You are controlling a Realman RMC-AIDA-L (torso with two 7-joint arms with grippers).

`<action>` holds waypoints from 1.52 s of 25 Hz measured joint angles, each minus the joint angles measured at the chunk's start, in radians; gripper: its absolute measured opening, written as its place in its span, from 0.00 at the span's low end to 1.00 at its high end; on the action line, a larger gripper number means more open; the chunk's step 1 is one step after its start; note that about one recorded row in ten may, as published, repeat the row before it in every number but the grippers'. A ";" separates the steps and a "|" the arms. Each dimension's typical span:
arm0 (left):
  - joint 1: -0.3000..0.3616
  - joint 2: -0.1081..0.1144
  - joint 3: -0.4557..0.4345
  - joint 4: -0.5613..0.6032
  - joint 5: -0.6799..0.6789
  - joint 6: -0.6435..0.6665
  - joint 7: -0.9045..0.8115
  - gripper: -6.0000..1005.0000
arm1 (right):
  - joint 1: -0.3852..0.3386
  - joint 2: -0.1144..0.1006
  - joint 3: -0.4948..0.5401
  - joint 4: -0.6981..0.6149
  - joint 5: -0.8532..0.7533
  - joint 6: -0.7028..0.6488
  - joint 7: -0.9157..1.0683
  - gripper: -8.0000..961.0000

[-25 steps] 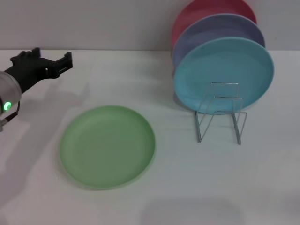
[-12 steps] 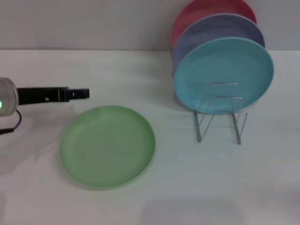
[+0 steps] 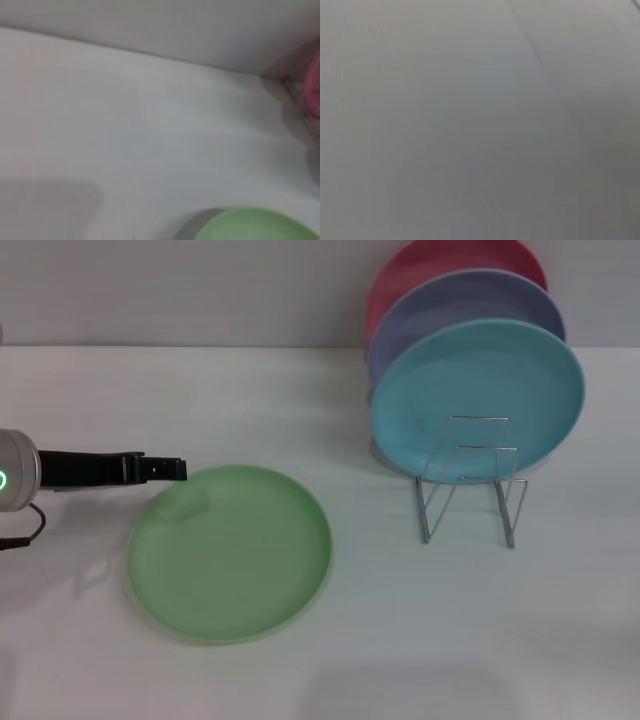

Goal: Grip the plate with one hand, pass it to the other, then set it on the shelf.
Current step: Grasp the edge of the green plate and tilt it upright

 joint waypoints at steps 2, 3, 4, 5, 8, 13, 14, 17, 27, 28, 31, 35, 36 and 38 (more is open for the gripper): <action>-0.015 0.000 -0.003 -0.012 0.039 -0.003 -0.026 0.86 | 0.007 -0.006 0.000 0.000 -0.003 0.022 0.000 0.67; -0.024 0.000 -0.007 -0.021 0.062 -0.005 -0.039 0.86 | 0.009 -0.009 0.000 0.001 -0.005 0.033 0.000 0.67; -0.031 0.000 -0.010 -0.027 0.080 -0.007 -0.049 0.86 | 0.012 -0.013 0.000 0.001 -0.005 0.050 0.002 0.67; -0.035 0.000 -0.012 -0.031 0.092 -0.008 -0.055 0.86 | 0.013 -0.016 0.000 0.001 -0.005 0.060 0.003 0.67; -0.043 -0.001 -0.012 -0.033 0.114 -0.015 -0.067 0.86 | 0.012 -0.018 0.001 0.001 0.000 0.072 0.009 0.67; -0.066 0.000 -0.007 -0.033 0.124 -0.071 -0.082 0.86 | 0.009 -0.005 -0.002 -0.020 0.001 0.056 0.003 0.67; -0.070 0.000 -0.008 -0.033 0.125 -0.085 -0.084 0.86 | 0.007 -0.002 -0.002 -0.024 0.001 0.051 0.002 0.67; -0.085 0.000 -0.010 -0.034 0.141 -0.120 -0.090 0.86 | 0.002 0.003 0.000 -0.027 0.001 0.047 0.002 0.67; -0.149 0.001 -0.011 -0.057 0.256 -0.218 -0.139 0.86 | 0.004 0.004 0.000 -0.028 0.001 0.053 0.000 0.67; -0.154 0.001 -0.012 -0.059 0.266 -0.227 -0.142 0.86 | 0.004 0.004 0.000 -0.028 0.001 0.053 0.000 0.67; -0.166 0.001 -0.012 -0.060 0.283 -0.255 -0.148 0.86 | 0.007 0.003 0.000 -0.028 0.001 0.054 0.000 0.67; -0.182 0.001 -0.016 -0.061 0.293 -0.295 -0.148 0.86 | 0.008 0.002 0.000 -0.027 0.001 0.055 -0.001 0.67; -0.182 0.001 -0.016 -0.061 0.293 -0.295 -0.148 0.86 | 0.008 0.002 0.000 -0.027 0.001 0.055 -0.001 0.66; -0.195 0.001 -0.020 -0.070 0.305 -0.313 -0.150 0.86 | 0.008 0.002 0.000 -0.027 0.001 0.055 -0.001 0.66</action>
